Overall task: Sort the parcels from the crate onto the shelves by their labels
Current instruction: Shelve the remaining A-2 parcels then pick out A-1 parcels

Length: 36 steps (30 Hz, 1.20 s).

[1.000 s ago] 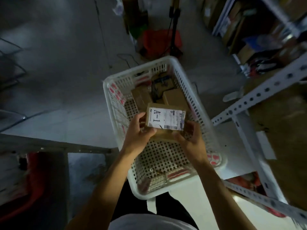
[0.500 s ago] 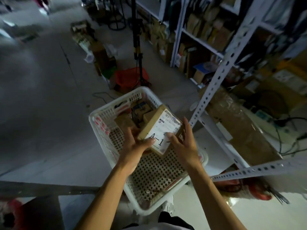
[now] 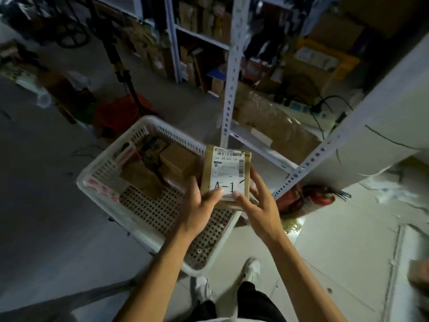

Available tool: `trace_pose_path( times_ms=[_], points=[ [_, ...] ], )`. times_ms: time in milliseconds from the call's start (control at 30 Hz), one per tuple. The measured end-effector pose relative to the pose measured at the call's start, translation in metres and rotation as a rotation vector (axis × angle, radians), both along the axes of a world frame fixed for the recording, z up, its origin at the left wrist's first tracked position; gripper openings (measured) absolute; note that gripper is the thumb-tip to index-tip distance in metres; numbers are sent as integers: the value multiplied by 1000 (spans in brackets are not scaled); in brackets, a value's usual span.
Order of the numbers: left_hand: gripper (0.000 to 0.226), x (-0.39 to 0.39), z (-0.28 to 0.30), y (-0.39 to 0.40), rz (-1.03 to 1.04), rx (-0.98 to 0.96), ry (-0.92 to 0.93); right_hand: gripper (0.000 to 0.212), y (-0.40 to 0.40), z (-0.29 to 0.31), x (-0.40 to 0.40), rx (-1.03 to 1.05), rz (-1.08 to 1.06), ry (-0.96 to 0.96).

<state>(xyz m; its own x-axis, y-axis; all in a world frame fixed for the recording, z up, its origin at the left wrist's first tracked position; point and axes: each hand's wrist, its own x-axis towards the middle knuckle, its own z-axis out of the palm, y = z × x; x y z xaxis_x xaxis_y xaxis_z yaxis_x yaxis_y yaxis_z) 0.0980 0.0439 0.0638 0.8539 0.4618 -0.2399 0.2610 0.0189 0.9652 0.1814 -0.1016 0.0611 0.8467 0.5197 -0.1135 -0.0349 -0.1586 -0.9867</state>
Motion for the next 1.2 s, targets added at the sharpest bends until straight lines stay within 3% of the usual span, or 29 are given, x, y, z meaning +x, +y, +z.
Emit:
trace_pose_path(
  times_ms=[133,300,533,667,867,1000,1200],
  points=[
    [58,7,-1,-36,-199,-9,-17,61,-48,-9,-4,-64,-199,-55],
    [73,35,-3,-99,-407,-31,4,57,-123,-1,-2,-71,-388,-86],
    [53,97,26,-236,-658,61,-108,55,-268,25,13,-58,-685,-177],
    [69,145,59,-316,-770,173,-269,76,-350,46,30,-86,-797,-262],
    [99,207,109,-434,-988,174,-559,72,-461,102,40,-133,-980,-462],
    [93,230,125,-509,-1094,112,-723,70,-523,129,37,-180,-1119,-540],
    [89,264,158,-598,-1193,-12,-824,66,-582,168,48,-255,-1312,-604]
  ],
)
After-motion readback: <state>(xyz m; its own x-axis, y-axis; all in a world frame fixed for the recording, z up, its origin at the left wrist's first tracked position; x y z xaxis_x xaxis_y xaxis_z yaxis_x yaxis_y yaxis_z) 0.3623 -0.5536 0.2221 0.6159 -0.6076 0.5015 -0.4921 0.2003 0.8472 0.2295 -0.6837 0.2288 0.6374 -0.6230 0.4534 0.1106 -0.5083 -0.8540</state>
